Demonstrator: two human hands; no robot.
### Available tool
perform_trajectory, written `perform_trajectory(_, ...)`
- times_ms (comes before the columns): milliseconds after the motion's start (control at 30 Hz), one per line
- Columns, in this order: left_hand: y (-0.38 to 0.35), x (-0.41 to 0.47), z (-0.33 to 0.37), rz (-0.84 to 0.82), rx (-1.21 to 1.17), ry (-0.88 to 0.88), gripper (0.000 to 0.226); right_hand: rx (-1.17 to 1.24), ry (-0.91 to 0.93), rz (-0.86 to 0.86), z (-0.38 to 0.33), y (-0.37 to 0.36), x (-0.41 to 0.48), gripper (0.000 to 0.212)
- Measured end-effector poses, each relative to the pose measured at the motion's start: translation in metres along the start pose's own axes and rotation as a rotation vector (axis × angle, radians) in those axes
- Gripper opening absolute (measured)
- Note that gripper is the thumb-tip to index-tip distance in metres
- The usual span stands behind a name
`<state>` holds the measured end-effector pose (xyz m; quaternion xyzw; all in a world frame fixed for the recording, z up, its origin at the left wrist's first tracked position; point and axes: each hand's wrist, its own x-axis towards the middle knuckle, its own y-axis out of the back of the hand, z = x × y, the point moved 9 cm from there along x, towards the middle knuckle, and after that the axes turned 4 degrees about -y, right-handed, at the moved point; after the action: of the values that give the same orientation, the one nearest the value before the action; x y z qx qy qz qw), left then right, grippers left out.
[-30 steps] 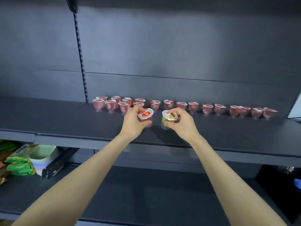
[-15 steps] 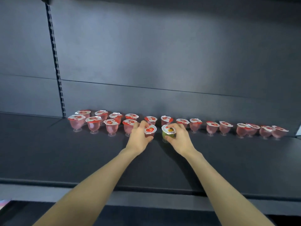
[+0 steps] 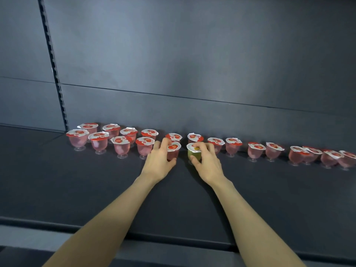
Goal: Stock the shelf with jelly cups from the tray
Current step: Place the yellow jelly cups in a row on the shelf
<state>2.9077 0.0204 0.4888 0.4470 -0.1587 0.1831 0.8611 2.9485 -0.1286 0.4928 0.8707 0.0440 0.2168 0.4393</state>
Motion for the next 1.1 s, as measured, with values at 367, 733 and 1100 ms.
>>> perform_trajectory(367,0.014,-0.025,0.012,0.012,0.031,0.044,0.062,-0.016,-0.024,-0.077,-0.003,0.009,-0.011,0.052)
perform_trajectory(733,0.092,-0.106,0.084,0.059,0.316,-0.194,0.05,-0.115,0.119,0.032,-0.035,0.084,-0.097,0.045)
perform_trajectory(1100,0.092,-0.271,0.083,0.097,0.356,-0.384,0.049,-0.173,0.177,0.081,-0.051,0.067,-0.263,0.046)
